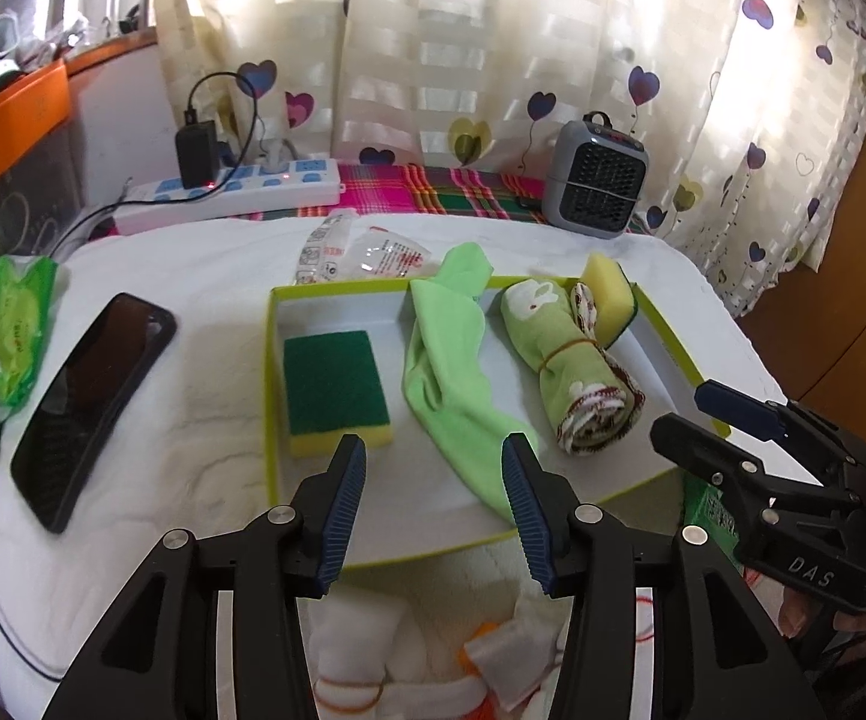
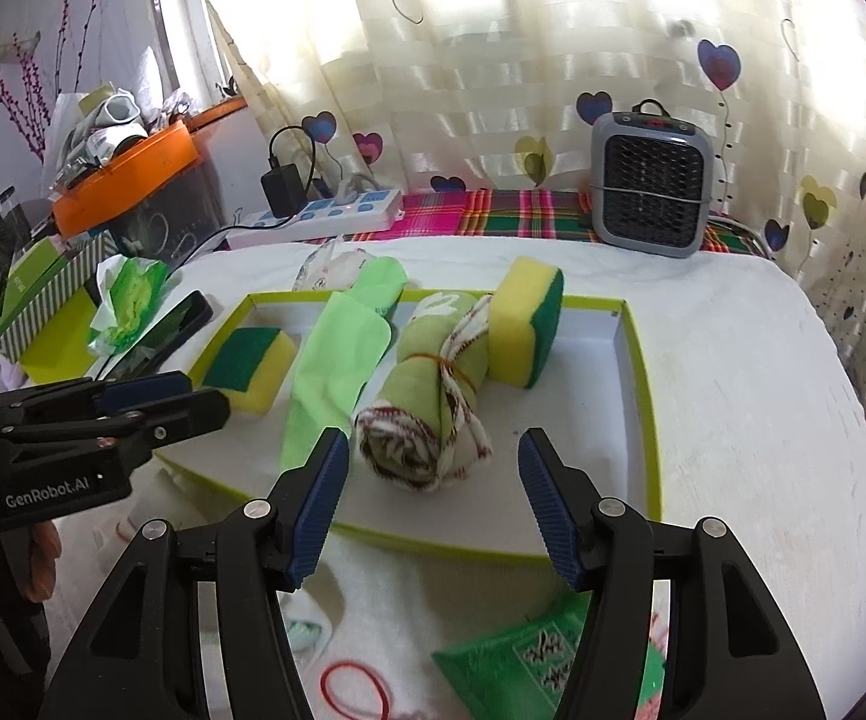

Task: Organize soft objects
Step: 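Move both open tools back toward the white sock bundle and green packet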

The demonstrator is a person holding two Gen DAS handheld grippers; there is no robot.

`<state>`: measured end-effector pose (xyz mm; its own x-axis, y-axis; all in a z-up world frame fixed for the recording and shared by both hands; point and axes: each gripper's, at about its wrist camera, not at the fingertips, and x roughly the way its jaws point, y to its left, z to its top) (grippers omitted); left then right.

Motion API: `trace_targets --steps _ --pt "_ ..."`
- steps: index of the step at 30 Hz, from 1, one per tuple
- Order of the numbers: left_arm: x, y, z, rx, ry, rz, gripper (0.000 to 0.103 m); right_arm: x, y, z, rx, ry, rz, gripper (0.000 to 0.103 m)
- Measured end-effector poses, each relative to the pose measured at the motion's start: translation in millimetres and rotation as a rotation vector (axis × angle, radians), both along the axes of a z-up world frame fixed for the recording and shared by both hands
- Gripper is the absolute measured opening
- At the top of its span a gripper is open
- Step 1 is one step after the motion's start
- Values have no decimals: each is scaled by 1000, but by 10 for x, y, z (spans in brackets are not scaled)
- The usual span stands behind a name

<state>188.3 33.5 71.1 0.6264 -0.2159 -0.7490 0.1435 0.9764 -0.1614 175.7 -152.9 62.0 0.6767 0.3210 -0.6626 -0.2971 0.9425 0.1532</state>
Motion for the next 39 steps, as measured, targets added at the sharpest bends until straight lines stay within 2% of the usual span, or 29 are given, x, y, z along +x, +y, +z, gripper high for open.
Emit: trace_targets --steps 12,20,39 --pt "-415 42 3 38 -32 33 46 -307 -47 40 20 -24 -11 60" --pt "-633 66 -29 10 -31 45 46 -542 -106 20 19 -40 -31 60" --pt "-1005 138 -167 122 -62 93 46 -964 -297 -103 32 -38 -82 60"
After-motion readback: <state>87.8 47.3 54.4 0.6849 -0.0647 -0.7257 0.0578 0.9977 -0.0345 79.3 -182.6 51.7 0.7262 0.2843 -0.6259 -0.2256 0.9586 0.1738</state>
